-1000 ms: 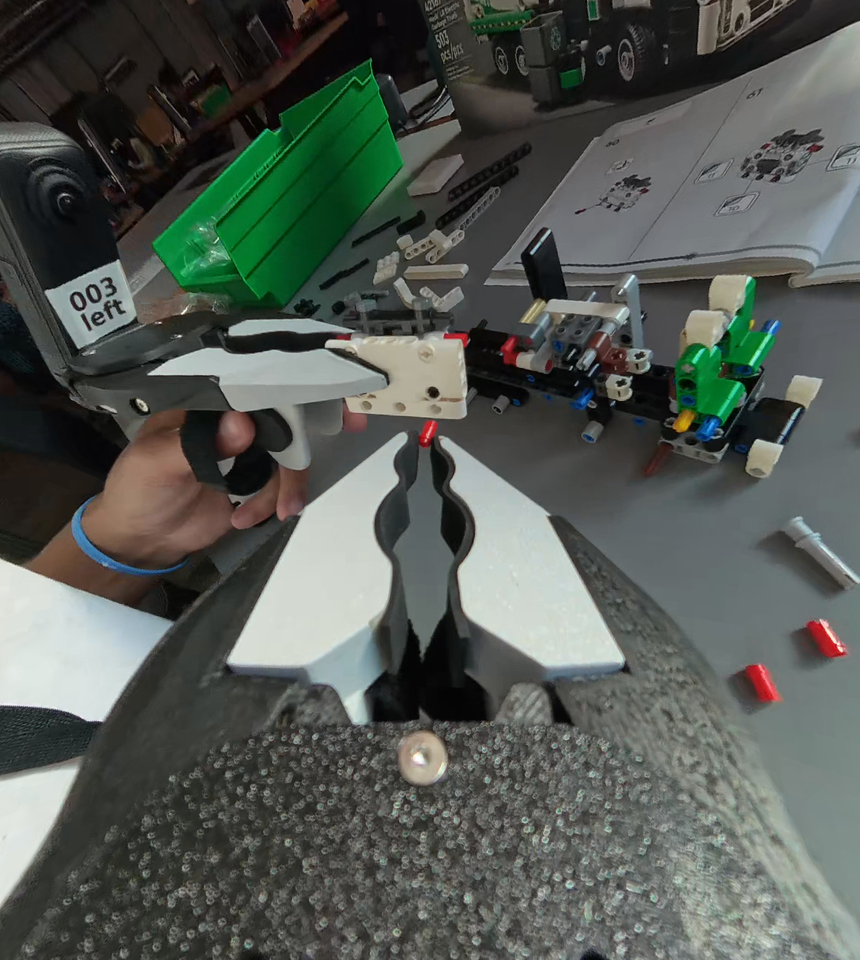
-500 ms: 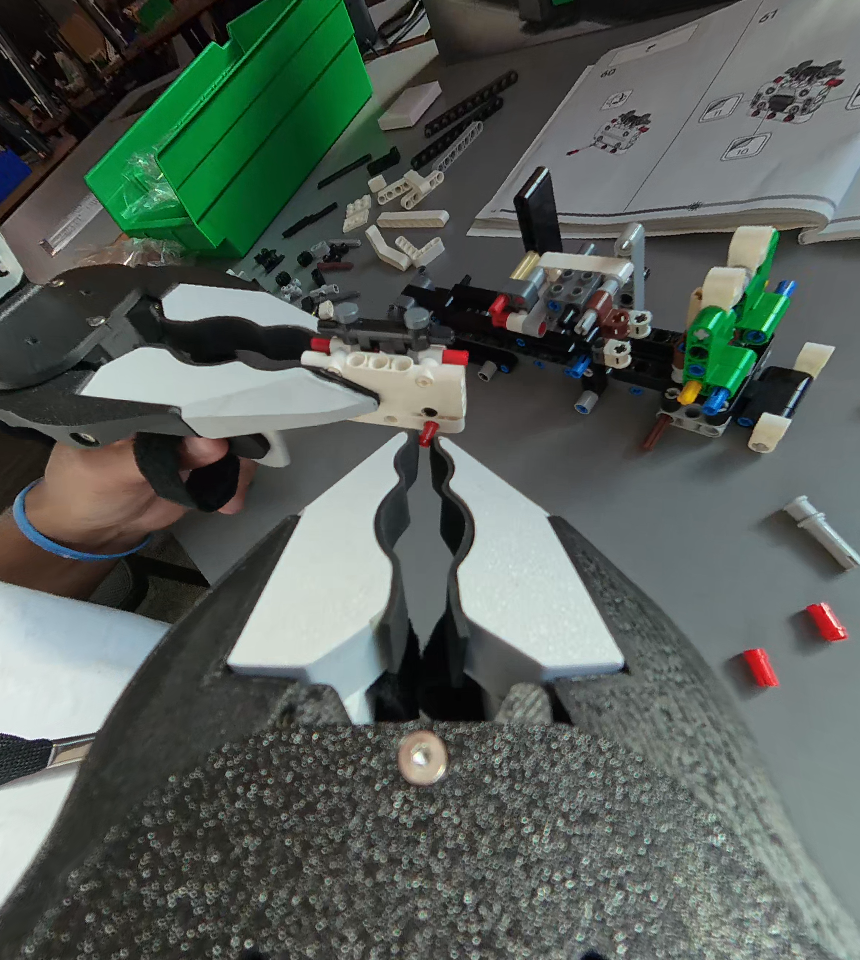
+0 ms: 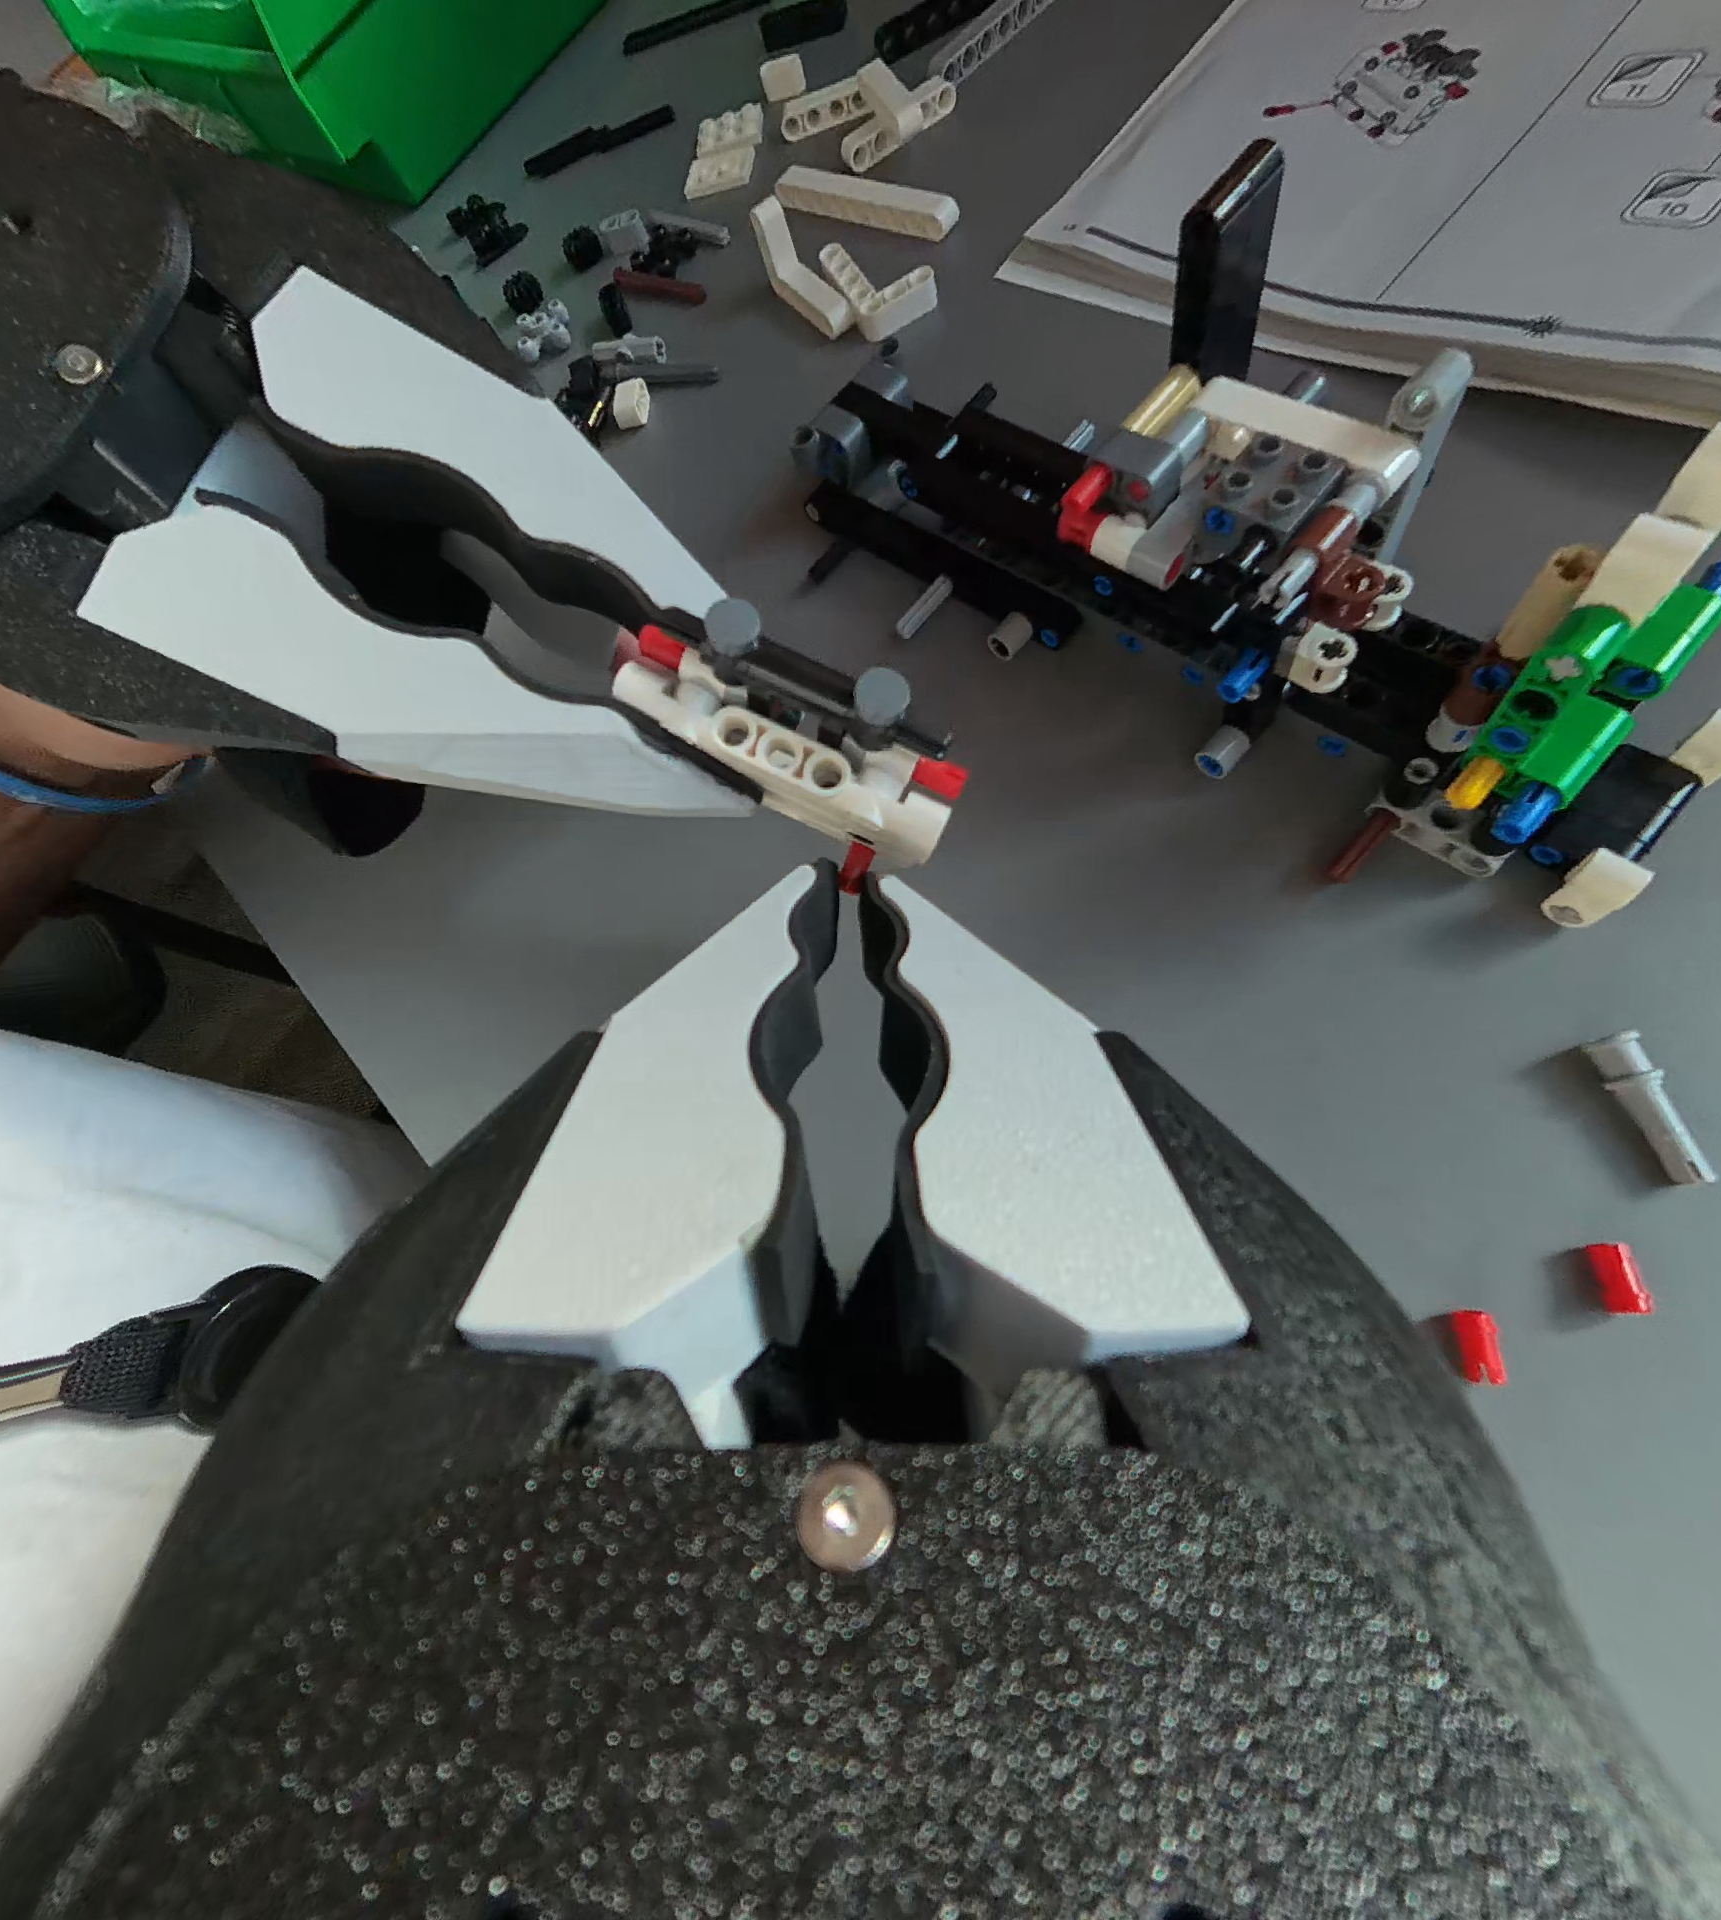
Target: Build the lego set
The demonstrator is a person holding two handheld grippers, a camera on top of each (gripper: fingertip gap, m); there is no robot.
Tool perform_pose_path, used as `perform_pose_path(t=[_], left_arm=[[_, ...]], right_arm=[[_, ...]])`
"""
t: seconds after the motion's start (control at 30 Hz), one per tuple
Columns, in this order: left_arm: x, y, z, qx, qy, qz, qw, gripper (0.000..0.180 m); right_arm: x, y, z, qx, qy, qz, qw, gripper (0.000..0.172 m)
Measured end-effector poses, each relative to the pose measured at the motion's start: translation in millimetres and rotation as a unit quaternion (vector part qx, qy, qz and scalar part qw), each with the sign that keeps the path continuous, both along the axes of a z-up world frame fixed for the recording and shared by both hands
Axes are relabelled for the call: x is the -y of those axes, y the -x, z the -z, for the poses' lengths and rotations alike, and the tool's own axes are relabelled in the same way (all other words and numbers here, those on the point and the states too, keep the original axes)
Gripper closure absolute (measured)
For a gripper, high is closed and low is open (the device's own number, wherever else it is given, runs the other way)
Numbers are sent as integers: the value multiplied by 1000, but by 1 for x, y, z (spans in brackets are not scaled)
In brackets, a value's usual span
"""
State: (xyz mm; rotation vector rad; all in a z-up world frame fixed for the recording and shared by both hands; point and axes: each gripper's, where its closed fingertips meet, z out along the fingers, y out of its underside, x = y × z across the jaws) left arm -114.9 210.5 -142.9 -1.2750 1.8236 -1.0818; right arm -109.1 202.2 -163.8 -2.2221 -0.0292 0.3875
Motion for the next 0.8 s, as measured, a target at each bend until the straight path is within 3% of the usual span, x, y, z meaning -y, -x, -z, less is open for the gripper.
perform_pose_path(t=[0.33, 0.43, 0.6, 0.73, 0.77, 0.8], left_arm=[[1, -3, 10, -17, -33, 3, 999, 169], [0, -3, 11, -30, -1, -6, 1000, 169], [-9, -6, -2, -26, 135, -48, 989, 169], [-2, -7, -23, 2, 282, -39, 959, 169], [-1, -8, -23, 4, 293, -47, 955, 169], [-10, -9, -18, 6, 259, -79, 963, 168]], right_arm=[[-2, -3, 6, 19, 9, 15, 1000, 170], [-2, -3, 6, 21, 7, 19, 1000, 170], [-7, -5, -7, 43, -51, 27, 997, 169], [-9, -4, -7, 85, -78, 33, 993, 169], [-9, -2, -9, 97, -85, 30, 991, 169], [-10, -3, -13, 105, -100, 35, 989, 169]])
